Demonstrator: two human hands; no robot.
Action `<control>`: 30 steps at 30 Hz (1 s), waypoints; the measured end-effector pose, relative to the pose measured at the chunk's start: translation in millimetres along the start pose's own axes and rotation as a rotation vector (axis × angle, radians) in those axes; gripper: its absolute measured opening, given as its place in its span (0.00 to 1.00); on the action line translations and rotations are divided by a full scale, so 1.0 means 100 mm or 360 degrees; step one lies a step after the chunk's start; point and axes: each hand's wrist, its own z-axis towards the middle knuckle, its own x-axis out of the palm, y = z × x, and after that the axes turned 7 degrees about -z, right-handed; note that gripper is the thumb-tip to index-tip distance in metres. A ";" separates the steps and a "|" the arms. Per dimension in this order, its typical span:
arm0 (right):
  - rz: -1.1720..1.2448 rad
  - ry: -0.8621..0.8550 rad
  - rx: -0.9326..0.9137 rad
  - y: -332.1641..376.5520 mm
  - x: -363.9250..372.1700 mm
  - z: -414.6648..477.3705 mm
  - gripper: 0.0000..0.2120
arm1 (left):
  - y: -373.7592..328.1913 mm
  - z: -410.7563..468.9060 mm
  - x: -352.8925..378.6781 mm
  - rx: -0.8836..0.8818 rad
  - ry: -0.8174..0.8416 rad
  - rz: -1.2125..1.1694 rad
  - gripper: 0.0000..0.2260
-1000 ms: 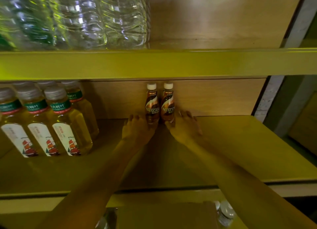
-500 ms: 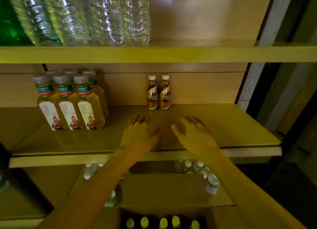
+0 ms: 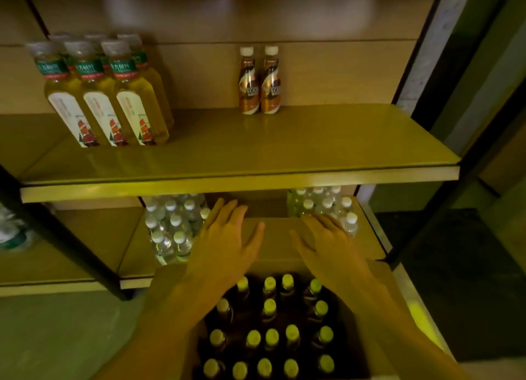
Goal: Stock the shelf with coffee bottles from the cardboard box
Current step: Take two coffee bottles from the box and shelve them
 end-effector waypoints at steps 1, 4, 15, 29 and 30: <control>0.0004 0.0062 0.0016 -0.04 0.13 -0.06 0.27 | 0.04 -0.09 0.09 -0.0029 0.0055 -0.0010 0.27; 0.0058 0.0252 0.0159 -0.14 0.52 -0.27 0.21 | 0.19 -0.33 0.43 -0.0138 0.0219 -0.0003 0.27; 0.0223 0.0884 0.0491 -0.39 1.68 -0.45 0.23 | 0.77 -0.73 1.68 -0.0498 0.0854 0.0093 0.23; 0.0856 0.1020 0.1141 -0.55 2.53 0.15 0.30 | 1.19 -0.52 2.52 -0.0905 0.1414 -0.0384 0.32; 0.0856 0.1009 0.1139 -0.55 2.59 0.17 0.27 | 1.21 -0.52 2.56 -0.0932 0.1419 -0.0396 0.32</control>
